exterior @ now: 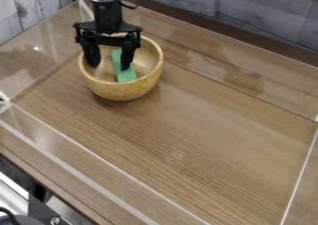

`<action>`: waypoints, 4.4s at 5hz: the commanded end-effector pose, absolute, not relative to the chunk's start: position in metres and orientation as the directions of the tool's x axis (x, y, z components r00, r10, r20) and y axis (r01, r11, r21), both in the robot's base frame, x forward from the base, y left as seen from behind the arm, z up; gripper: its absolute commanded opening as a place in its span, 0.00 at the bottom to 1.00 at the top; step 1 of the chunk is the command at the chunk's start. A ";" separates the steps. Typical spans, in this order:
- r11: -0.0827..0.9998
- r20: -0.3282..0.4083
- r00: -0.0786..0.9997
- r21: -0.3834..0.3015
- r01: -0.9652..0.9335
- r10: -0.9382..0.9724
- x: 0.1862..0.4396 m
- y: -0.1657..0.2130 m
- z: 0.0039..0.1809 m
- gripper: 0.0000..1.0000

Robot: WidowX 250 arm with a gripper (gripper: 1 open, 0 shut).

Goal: Move green object from inside the wooden bowl to the table next to it

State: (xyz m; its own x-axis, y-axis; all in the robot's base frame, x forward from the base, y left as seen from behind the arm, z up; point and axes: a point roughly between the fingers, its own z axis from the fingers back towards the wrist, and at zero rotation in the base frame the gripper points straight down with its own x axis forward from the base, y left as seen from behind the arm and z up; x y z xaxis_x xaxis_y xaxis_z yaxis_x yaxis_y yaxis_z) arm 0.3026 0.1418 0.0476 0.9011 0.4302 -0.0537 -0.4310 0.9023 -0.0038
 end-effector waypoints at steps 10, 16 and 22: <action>0.976 0.047 0.978 -0.082 -0.199 0.204 0.286 0.141 0.107 1.00; 0.994 0.017 0.998 -0.093 0.059 -0.057 0.293 0.120 0.105 1.00; 0.991 -0.013 1.000 -0.130 0.023 -0.024 0.291 0.104 0.108 1.00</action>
State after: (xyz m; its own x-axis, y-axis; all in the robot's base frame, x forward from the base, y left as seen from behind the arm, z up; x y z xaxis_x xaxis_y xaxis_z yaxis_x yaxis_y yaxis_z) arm 0.2860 0.1001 0.0913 0.9974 -0.0245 -0.0681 0.0138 0.9880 -0.1536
